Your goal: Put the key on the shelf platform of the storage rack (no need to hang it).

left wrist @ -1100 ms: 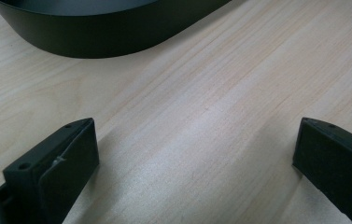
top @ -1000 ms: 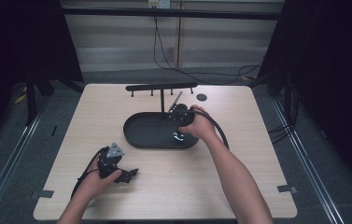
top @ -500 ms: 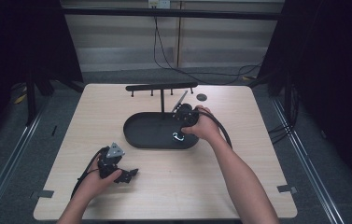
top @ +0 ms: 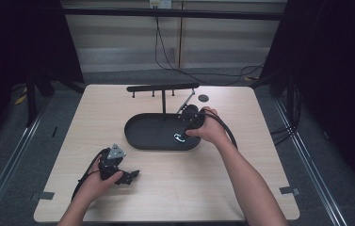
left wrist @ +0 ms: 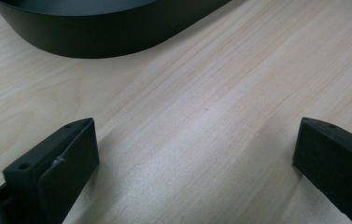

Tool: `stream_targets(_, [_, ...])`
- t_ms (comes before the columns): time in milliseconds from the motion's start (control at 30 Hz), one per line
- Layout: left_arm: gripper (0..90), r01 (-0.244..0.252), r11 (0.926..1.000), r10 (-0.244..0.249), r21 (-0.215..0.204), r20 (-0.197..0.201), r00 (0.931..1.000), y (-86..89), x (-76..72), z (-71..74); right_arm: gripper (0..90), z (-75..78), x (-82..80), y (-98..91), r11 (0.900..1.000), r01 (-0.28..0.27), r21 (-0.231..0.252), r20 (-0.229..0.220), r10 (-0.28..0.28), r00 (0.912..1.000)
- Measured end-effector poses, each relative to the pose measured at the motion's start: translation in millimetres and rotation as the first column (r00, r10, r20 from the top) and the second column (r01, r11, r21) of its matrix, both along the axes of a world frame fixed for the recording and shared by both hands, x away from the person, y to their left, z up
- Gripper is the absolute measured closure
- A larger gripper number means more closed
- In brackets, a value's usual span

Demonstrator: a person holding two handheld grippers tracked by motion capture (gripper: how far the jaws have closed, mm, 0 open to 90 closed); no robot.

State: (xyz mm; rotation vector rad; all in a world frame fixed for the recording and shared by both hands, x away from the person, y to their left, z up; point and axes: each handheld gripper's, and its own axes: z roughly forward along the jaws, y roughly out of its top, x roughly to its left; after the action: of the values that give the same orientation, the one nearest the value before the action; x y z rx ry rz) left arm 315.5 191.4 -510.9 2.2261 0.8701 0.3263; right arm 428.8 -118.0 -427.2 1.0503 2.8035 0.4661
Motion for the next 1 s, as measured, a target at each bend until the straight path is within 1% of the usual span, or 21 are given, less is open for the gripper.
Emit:
stream_targets(33, [0.0,-0.002,1.0000,0.002,0.000,0.001,1.0000,-0.1,-0.1,-0.1,38.9,0.4,-0.9,-1.0,1.0000,0.003,-0.003,0.003,-0.003,1.0000])
stream_targets(167, [0.0,-0.001,1.0000,0.001,0.000,0.002,1.0000,-0.1,0.0,-0.1,33.7,1.1,-3.6,-5.0,0.9998,0.018,0.010,0.004,-0.018,0.9998])
stream_targets(333, [0.0,0.000,1.0000,0.000,0.000,0.001,1.0000,0.0,0.0,0.0,28.6,2.2,-5.5,-9.8,0.9996,0.023,0.014,-0.001,-0.023,0.9997])
stream_targets(367, [0.0,0.000,1.0000,0.000,0.001,0.001,1.0000,0.0,0.0,0.1,28.4,2.9,-6.1,-10.2,0.9995,0.027,0.014,-0.004,-0.027,0.9996])
stream_targets(433, [0.0,0.002,1.0000,-0.002,0.005,0.005,1.0000,0.2,0.2,0.1,27.3,3.9,-7.5,-11.2,0.9997,0.020,0.011,0.002,-0.020,0.9998])
stream_targets(500, [0.0,0.001,1.0000,-0.001,0.008,0.005,1.0000,0.2,0.1,0.3,26.8,5.2,-9.6,-11.8,0.9995,0.018,0.026,0.000,-0.018,0.9998])
stream_targets(567, [0.0,0.001,1.0000,-0.001,0.008,0.004,1.0000,0.3,0.2,0.4,26.1,6.5,-11.9,-12.2,0.9995,0.018,0.024,0.000,-0.018,0.9998])
stream_targets(633, [0.0,0.003,1.0000,-0.003,0.005,0.004,1.0000,0.3,0.3,0.2,25.8,6.8,-14.0,-13.1,0.9993,0.014,0.034,0.002,-0.014,0.9999])
stream_targets(767, [0.0,0.001,1.0000,-0.001,0.004,0.004,1.0000,0.2,0.2,0.1,25.5,8.4,-17.6,-14.3,0.9996,0.007,0.028,0.001,-0.007,1.0000])
stream_targets(800, [0.0,0.011,0.9998,-0.011,0.016,0.004,0.9999,0.9,0.6,0.6,25.5,8.9,-18.7,-14.8,0.9995,0.008,0.031,0.001,-0.008,1.0000])
stream_targets(933, [0.0,0.010,0.9998,-0.010,0.016,0.003,0.9999,0.9,0.5,0.6,25.2,11.5,-24.7,-18.1,0.9988,0.003,0.048,0.002,-0.003,1.0000])
stream_targets(1000, [0.0,0.009,0.9998,-0.009,0.016,0.004,0.9999,0.8,0.5,0.6,25.2,12.1,-27.7,-20.1,0.9991,0.003,0.043,-0.001,-0.003,1.0000])
